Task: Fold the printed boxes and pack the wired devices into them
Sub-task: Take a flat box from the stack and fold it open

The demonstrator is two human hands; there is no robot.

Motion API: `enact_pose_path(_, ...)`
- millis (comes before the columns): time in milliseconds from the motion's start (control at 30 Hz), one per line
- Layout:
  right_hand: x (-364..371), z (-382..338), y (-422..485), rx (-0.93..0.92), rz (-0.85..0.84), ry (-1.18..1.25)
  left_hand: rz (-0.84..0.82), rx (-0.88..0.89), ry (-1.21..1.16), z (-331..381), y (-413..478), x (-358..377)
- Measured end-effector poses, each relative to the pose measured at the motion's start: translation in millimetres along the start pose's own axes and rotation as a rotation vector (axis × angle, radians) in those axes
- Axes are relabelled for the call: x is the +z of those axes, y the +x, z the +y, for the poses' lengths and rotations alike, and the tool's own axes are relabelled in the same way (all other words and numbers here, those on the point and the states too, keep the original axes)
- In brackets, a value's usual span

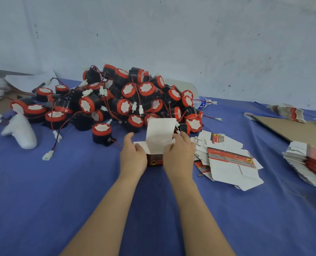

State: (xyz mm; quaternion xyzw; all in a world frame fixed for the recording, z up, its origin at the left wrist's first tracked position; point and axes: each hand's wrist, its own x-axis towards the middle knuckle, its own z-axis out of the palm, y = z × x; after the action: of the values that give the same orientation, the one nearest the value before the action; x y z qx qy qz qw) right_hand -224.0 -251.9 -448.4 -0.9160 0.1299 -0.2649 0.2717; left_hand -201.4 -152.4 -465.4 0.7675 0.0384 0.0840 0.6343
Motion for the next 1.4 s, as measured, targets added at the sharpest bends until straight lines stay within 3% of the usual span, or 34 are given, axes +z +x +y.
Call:
enact_pose_path(133, -1, 5, 1, 0.054, 0.014, -0.183, -0.066, 0.047, 0.168, -4, -2, 2)
enact_pose_path(267, -8, 11, 4, 0.127, 0.019, -0.168, -0.155, 0.135, 0.270, -2, -7, 3)
enact_pose_path(400, -10, 14, 8, 0.177, 0.022, 0.039, -0.612, 0.234, 0.135, 2, -13, 7)
enact_pose_path(433, -10, 16, 9, 0.179, 0.037, 0.080, -0.660, 0.246, 0.165, 2, -15, 9)
enact_pose_path(600, -4, 19, 11, 0.136, 0.114, 0.158, -0.403, 0.246, 0.222, -3, -13, 12)
enact_pose_path(733, 2, 21, 7, 0.080, 0.150, -0.063, -0.416, 0.279, 0.243, -4, -12, 14)
enact_pose_path(833, -2, 24, 7, 0.145, 0.126, -0.169, -0.389, 0.260, 0.213, -4, -10, 9)
enact_pose_path(967, -1, 29, 10, 0.321, -0.130, 0.045, -0.416, 0.207, 0.201, -6, -9, 4)
enact_pose_path(1033, -3, 33, 13, 0.334, -0.105, 0.179, -0.427, 0.216, 0.161, -5, -9, 3)
enact_pose_path(1200, -14, 29, 17, 0.362, -0.048, 0.518, -0.333, 0.131, -0.335, 13, -9, -5)
enact_pose_path(1300, -18, 23, 16, 0.371, -0.155, 0.638, -0.258, 0.019, -0.598, 18, -8, -10)
enact_pose_path(1400, -12, 18, 11, 0.240, -0.289, 0.639, -0.144, -0.105, -0.735, 19, -4, -9)
